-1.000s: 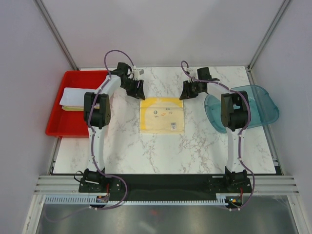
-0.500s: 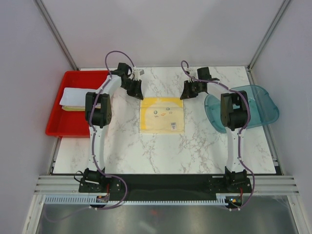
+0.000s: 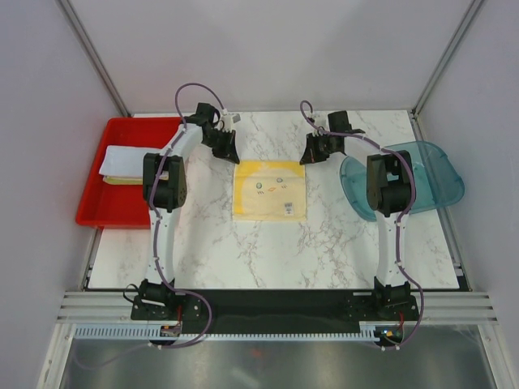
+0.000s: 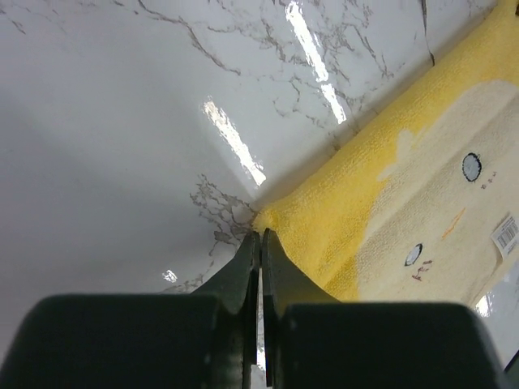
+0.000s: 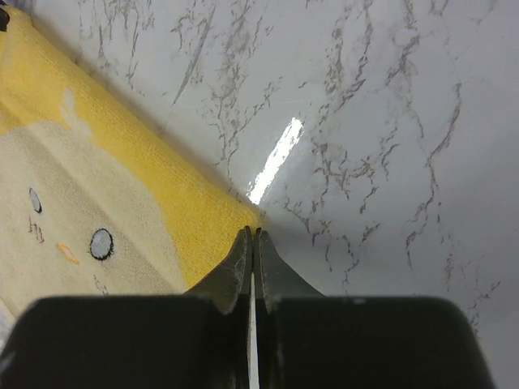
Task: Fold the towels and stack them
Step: Fold the towel
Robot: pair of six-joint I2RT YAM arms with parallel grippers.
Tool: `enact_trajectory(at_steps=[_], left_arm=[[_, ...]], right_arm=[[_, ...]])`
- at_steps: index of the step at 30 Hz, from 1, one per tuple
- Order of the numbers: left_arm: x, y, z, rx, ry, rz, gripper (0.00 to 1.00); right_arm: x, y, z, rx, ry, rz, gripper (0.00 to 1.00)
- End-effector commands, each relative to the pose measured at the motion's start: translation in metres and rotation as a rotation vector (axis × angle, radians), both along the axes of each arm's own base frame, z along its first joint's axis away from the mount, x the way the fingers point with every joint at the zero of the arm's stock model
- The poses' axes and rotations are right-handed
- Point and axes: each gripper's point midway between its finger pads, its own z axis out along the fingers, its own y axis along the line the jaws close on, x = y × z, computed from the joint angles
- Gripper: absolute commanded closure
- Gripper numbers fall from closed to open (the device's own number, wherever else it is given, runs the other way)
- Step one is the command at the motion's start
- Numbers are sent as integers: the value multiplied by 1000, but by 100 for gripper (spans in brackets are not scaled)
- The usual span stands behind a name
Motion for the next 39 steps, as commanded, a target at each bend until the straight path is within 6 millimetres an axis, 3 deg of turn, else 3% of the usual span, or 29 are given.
enact_trajectory(at_steps=[1, 6, 8, 13, 28, 38, 39], left_arm=[[15, -1, 58, -28, -134, 30, 98], [11, 4, 69, -10, -164, 51, 98], [12, 3, 79, -19, -193, 54, 98], [6, 3, 82, -26, -201, 49, 98], [-12, 8, 99, -23, -238, 58, 98], [-41, 7, 108, -38, -225, 54, 98], [-43, 7, 108, -40, -223, 55, 98]], right_arm=[[14, -1, 44, 11, -139, 29, 100], [7, -2, 53, 13, -168, 30, 100], [8, 0, 66, 30, -208, 37, 100], [5, 1, 78, 40, -243, 43, 100], [-11, -4, 91, 37, -281, 36, 100], [-35, -3, 104, 77, -266, 13, 100], [-38, -1, 113, 92, -280, 15, 100]])
